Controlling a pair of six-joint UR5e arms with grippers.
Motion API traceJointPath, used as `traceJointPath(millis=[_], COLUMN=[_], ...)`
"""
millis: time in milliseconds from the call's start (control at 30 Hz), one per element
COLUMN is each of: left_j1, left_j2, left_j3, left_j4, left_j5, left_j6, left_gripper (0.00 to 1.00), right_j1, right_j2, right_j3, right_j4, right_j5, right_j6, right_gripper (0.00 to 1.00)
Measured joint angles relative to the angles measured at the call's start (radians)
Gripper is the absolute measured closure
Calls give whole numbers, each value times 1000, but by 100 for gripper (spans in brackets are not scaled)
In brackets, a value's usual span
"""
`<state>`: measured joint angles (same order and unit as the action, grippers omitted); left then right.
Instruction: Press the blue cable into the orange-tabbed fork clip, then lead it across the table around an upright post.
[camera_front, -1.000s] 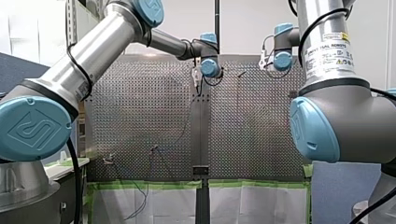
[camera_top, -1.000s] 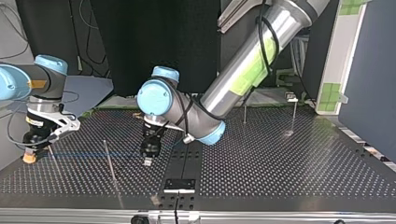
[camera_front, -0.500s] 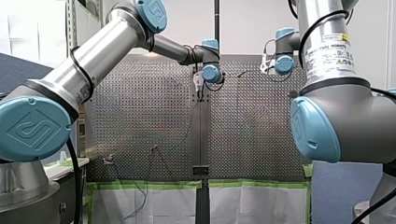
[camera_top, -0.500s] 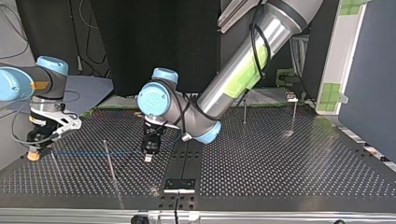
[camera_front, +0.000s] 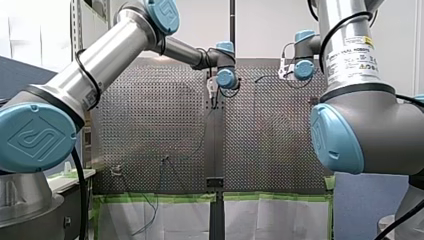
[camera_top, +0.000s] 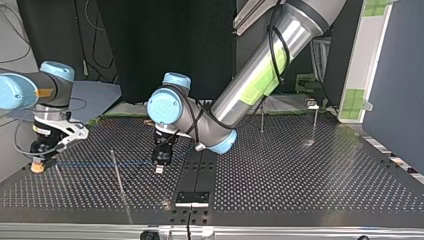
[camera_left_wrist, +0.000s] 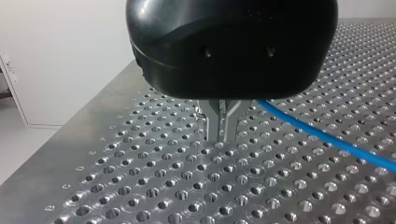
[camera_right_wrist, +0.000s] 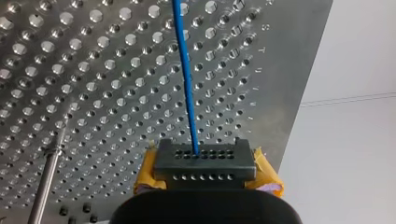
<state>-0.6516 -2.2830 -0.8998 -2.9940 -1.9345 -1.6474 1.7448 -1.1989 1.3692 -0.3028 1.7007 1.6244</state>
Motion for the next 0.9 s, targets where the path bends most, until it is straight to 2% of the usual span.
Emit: traceJointPath(millis=[333, 400, 433, 467, 500, 533, 600, 833, 900], left_j1=[0, 0, 0, -1, -1, -1, 1, -2, -3], left_j2=[0, 0, 0, 0, 0, 0, 0, 0, 0], left_j3=[-3, -3, -3, -3, -3, -3, -4, -3, -3], left_j4=[-5, -6, -6, -7, -8, -10, -11, -13, -13], left_j5=[-4, -4, -5, -7, -10, -15, -16, -12, -11], left_j6=[0, 0, 0, 0, 0, 0, 1, 9, 10], left_gripper=[100, 87, 87, 80, 67, 67, 50, 38, 27], right_j1=[0, 0, 0, 0, 0, 0, -1, 0, 0], right_j2=[0, 0, 0, 0, 0, 0, 0, 0, 0], right_j3=[0, 0, 0, 0, 0, 0, 0, 0, 0], right_j4=[0, 0, 0, 0, 0, 0, 0, 0, 0], right_j5=[0, 0, 0, 0, 0, 2, 1, 0, 0], right_j6=[0, 0, 0, 0, 0, 0, 0, 0, 0], right_gripper=[100, 100, 100, 100, 100, 100, 100, 100, 100])
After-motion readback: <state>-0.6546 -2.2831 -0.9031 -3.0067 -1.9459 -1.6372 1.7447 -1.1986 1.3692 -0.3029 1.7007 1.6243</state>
